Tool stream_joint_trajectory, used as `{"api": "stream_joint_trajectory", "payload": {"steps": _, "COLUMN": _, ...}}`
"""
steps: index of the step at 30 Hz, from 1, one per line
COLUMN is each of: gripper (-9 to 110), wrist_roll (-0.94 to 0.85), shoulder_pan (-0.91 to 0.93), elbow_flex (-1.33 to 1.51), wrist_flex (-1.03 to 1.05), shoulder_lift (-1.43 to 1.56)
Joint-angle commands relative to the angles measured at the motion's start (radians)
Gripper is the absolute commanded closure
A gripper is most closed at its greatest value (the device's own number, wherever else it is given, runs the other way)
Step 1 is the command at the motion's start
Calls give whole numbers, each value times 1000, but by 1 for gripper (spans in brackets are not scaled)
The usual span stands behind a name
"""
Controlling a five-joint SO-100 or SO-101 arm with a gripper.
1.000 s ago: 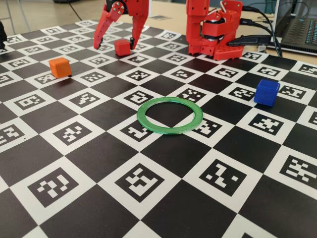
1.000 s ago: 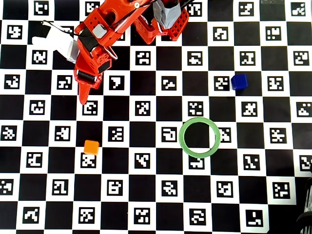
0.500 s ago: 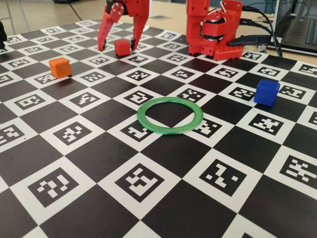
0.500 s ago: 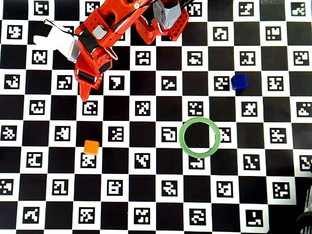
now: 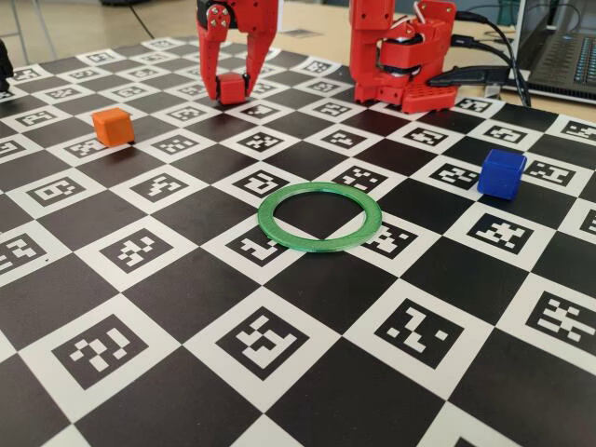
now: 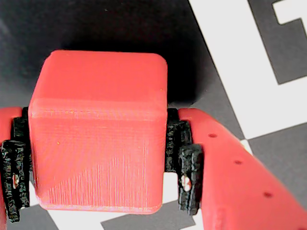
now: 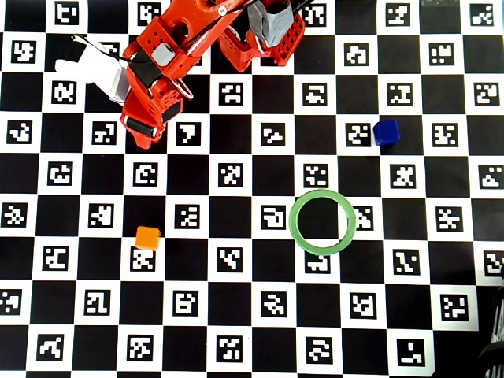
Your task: Grab the red cube then put it in the green circle then put the blue cube on top and finally the orange cube on top
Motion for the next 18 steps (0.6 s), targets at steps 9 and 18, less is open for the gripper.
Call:
{"api": "stream_joint_trajectory", "payload": {"steps": 9, "gripper": 94, "wrist_roll": -9, "shoulder_pan": 5, "elbow_flex": -52, "wrist_flex": -6, "shoulder_lift": 17}}
{"api": "stream_joint_trajectory", "payload": {"steps": 18, "gripper": 95, "wrist_roll": 0, "shoulder_pan": 3, "elbow_flex": -224, "wrist_flex": 178, "shoulder_lift": 89}}
